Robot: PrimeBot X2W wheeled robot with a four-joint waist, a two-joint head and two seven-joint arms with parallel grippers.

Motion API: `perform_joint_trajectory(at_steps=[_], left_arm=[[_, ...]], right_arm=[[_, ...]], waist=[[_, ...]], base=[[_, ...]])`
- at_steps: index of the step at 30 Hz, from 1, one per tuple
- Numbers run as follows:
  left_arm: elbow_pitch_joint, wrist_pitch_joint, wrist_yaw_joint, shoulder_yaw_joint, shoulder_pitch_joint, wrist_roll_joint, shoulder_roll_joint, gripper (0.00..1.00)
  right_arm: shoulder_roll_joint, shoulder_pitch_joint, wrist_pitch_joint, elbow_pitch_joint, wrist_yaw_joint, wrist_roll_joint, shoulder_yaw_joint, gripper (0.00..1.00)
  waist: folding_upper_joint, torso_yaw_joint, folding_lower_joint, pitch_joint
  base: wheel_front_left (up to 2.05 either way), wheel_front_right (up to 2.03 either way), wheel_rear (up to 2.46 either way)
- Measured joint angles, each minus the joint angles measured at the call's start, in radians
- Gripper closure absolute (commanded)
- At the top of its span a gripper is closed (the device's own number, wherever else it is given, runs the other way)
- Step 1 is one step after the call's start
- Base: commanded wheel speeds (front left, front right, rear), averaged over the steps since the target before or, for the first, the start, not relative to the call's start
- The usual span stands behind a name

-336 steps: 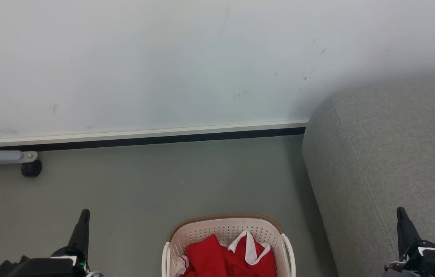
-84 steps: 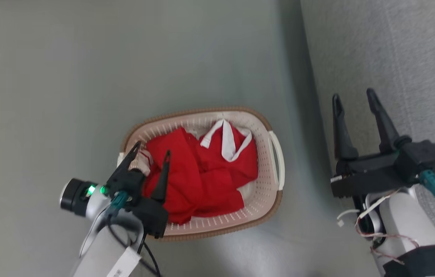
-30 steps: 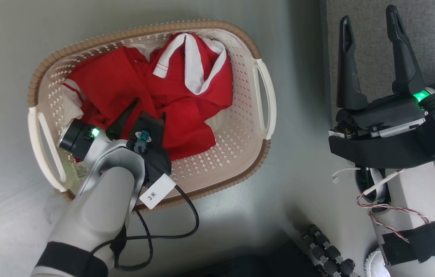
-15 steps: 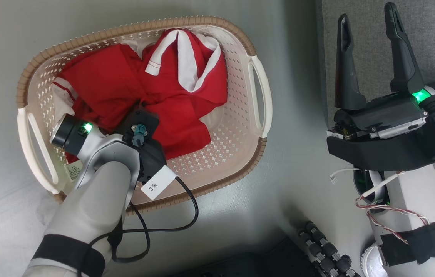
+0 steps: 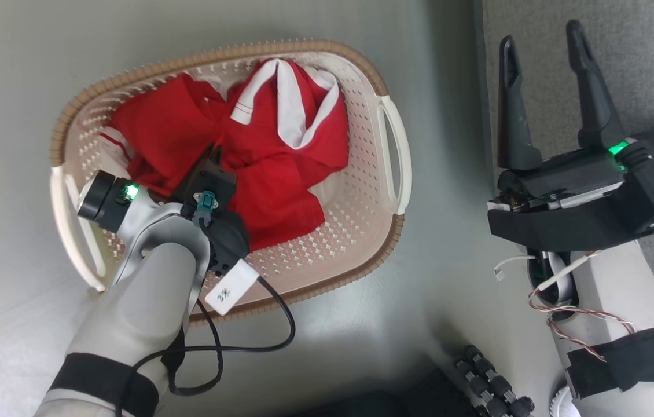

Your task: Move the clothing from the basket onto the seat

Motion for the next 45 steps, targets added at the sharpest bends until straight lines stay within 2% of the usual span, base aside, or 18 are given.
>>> perform_joint_trajectory(at_steps=[10,21,27,35,45], left_arm=[[-0.078,-0.034,-0.052,-0.055,0.034,-0.064,-0.002,1.00],[-0.203,-0.035,-0.104,-0.092,0.053,-0.150,-0.003,1.00],[-0.276,-0.035,-0.147,-0.108,0.067,-0.197,-0.004,1.00],[-0.348,-0.035,-0.165,-0.113,0.070,-0.254,-0.005,1.00],[-0.381,-0.035,-0.183,-0.108,0.043,-0.267,-0.007,1.00]], right_arm=[[-0.002,0.012,0.001,0.097,0.011,0.000,-0.015,0.00],[-0.036,0.046,0.002,0.174,0.028,0.001,-0.050,0.00],[-0.043,0.052,0.002,0.213,0.037,0.001,-0.057,0.00],[-0.049,0.064,0.002,0.271,0.053,0.002,-0.059,0.00],[-0.048,0.071,0.006,0.346,0.080,0.002,-0.035,0.00]], waist=[[0.0000,0.032,-0.0001,-0.098],[0.0000,0.083,-0.0002,-0.232],[0.0000,0.115,-0.0003,-0.308],[-0.0001,0.153,-0.0003,-0.414],[-0.0001,0.183,-0.0002,-0.562]], base=[[0.00,0.00,0.00],[0.00,0.00,0.00],[0.00,0.00,0.00],[0.00,0.00,0.00],[0.00,0.00,0.00]])
